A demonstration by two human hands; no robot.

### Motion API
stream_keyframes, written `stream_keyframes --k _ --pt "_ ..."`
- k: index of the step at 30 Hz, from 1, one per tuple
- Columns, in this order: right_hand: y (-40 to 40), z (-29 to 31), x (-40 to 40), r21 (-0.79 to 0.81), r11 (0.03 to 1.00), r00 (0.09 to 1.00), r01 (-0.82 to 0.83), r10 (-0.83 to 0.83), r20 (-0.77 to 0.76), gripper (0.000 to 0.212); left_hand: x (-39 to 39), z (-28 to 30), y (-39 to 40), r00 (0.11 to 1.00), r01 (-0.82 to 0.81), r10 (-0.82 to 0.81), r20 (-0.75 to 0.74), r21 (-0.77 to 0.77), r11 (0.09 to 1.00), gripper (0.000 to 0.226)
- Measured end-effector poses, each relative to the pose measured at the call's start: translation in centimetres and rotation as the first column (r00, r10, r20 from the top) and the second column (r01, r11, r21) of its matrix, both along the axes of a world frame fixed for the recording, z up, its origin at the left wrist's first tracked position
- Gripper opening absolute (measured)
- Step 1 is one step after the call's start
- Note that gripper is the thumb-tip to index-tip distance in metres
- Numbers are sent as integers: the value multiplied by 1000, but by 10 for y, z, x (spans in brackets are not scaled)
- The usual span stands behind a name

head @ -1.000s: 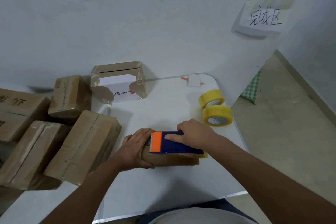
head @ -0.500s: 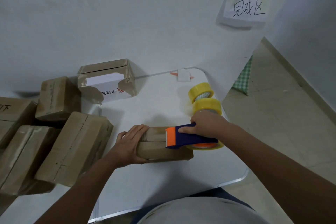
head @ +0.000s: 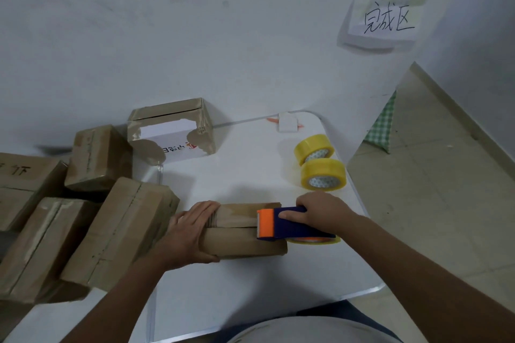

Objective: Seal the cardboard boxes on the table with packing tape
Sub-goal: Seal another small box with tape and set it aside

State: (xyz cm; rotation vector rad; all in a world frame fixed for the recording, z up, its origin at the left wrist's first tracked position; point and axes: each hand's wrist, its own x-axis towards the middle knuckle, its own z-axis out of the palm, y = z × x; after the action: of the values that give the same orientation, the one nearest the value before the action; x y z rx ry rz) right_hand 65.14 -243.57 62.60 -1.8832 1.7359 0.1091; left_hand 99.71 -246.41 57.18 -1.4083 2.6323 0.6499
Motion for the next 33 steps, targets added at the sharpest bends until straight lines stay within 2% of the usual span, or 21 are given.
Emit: stream_keyframes --k 3,6,10,12,17,21,25,29,33 --pt "-6 -3 22 -22 999 1000 -30 30 -9 68 19 6 -4 996 2 -4 88 27 1000 121" --pt "-10 -6 22 -16 1000 1000 -24 24 8 70 1 9 -5 991 -122 125 57 -46 991 91" --pt "-10 -11 20 -13 999 1000 -30 30 1 68 -33 -3 7 930 -367 363 -52 -101 925 57" --pt "-9 -13 19 -4 1000 1000 -23 23 11 65 -34 -10 9 929 -370 368 -34 -119 922 57" --pt "-6 -14 19 -1 1000 999 8 -8 52 58 -33 -8 5 943 -313 329 59 -189 931 77" --pt "-6 -9 25 1 1000 999 11 -11 46 61 -41 1 5 957 -180 235 169 -285 941 66" --pt "-8 -10 51 -19 1000 1000 8 -8 26 58 -44 -1 10 966 -184 214 146 -196 963 51" --pt "-13 -10 64 -11 1000 999 7 -6 37 58 -31 -3 6 956 -180 217 197 -191 965 54" --pt "-11 -13 53 8 1000 997 26 -26 68 59 -31 -7 7 961 -174 214 178 -214 961 60"
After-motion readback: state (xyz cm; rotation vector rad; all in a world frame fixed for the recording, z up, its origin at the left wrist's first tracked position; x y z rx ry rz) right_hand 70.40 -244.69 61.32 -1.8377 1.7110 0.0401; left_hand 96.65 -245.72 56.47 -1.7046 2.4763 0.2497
